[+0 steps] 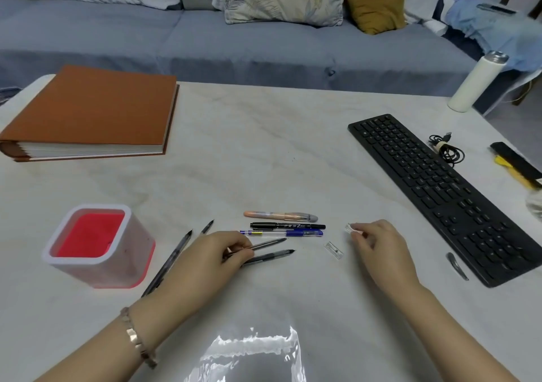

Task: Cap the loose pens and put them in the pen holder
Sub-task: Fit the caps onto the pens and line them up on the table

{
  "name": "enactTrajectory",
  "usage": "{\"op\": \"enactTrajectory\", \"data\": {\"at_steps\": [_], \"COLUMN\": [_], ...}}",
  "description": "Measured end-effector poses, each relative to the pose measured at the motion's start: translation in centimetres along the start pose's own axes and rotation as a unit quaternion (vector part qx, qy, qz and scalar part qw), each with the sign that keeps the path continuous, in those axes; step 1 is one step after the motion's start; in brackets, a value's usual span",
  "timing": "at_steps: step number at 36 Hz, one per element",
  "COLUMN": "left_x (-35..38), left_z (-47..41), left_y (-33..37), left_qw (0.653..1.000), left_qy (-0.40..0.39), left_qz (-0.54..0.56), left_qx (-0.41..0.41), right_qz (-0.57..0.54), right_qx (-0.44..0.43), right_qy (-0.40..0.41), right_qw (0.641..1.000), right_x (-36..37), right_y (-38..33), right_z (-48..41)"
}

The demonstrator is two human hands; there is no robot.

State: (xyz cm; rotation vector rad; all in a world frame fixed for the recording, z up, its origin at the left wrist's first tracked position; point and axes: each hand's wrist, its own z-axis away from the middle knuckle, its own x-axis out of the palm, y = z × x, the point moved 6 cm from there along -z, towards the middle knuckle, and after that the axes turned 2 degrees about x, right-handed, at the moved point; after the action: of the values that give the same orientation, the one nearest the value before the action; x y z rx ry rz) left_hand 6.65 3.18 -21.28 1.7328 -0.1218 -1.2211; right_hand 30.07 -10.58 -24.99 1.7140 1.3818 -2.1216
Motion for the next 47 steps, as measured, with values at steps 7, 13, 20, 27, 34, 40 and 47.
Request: {"op": "enactTrajectory", "data": {"at_steps": [7, 13, 20, 27, 34, 40, 47], "left_x": [-0.5, -0.9, -1.0, -1.5, -2.0, -1.8, -1.6], "left_z": [0.3, 0.1, 0.1, 0.6, 0.9, 0.9, 0.9], "left_y": [0.0, 0.1, 0.5, 1.2, 2.1, 2.0, 2.9], "left_qw": [0.999, 0.997, 0.995, 0.992, 0.990, 0.992, 0.994], "left_qy": [0.042, 0.052, 0.066, 0.084, 0.091, 0.089, 0.092], "left_qz": [0.010, 0.046, 0.078, 0.094, 0.106, 0.086, 0.045], "left_qx": [-0.005, -0.018, -0.022, -0.008, 0.006, 0.005, 0.042], "right_qz": [0.133, 0.144, 0.073, -0.279, -0.330, -0.335, -0.339], "right_qx": [0.040, 0.067, 0.000, -0.079, -0.099, -0.098, -0.106], "right_qy": [-0.042, -0.073, -0.053, -0.126, -0.133, -0.137, -0.157], "right_qw": [0.989, 0.985, 0.996, 0.949, 0.929, 0.927, 0.921], "right_x": [0.5, 1.2, 0.5, -0.6, -1.3, -1.2, -0.3], "right_y": [0.3, 0.8, -1.4, -8.1, -10.4, -10.9, -11.6], "right_z": [-1.8, -2.5, -1.2, 1.7, 2.5, 2.8, 3.8]}}
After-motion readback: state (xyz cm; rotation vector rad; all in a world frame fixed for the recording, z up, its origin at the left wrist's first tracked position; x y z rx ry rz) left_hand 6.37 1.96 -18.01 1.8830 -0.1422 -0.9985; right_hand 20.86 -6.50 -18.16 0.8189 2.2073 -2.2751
